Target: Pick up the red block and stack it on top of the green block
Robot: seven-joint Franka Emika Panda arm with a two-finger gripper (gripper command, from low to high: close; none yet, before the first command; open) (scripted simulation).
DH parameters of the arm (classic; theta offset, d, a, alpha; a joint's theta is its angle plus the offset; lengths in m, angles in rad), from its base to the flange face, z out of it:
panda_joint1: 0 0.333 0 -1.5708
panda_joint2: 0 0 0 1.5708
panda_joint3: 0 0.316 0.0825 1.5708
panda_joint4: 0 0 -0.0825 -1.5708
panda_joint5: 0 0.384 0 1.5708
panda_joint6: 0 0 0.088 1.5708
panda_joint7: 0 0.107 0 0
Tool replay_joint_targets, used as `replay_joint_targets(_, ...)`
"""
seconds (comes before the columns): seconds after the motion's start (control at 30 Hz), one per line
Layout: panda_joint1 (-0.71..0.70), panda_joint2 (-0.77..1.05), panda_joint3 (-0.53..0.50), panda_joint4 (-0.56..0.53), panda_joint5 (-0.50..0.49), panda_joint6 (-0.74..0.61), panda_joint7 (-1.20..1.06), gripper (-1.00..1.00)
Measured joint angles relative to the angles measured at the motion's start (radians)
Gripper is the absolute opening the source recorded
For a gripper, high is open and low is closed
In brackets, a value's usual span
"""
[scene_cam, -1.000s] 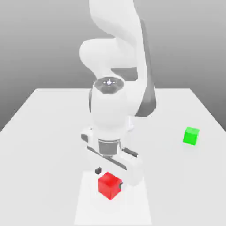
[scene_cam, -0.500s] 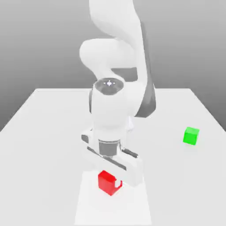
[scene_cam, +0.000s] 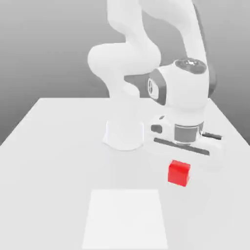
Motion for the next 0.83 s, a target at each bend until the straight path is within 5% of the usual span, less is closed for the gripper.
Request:
replay_joint_targets(0.5,0.428,-0.172,0.351,-0.079,0.210,-0.060,0.243,-1.00)
replay_joint_targets(0.63,0.388,-0.044,0.395,-0.080,0.120,0.064,0.316,-1.00)
replay_joint_targets(0.7,0.353,0.036,0.390,-0.081,-0.009,0.137,0.406,-1.00)
replay_joint_targets(0.73,0.420,0.077,0.304,-0.080,-0.096,0.172,0.466,-1.00)
replay_joint_targets(0.77,0.417,0.105,0.284,-0.080,-0.165,0.195,0.514,1.00)
replay_joint_targets(0.83,0.405,0.105,0.284,-0.080,-0.165,0.195,0.514,1.00)
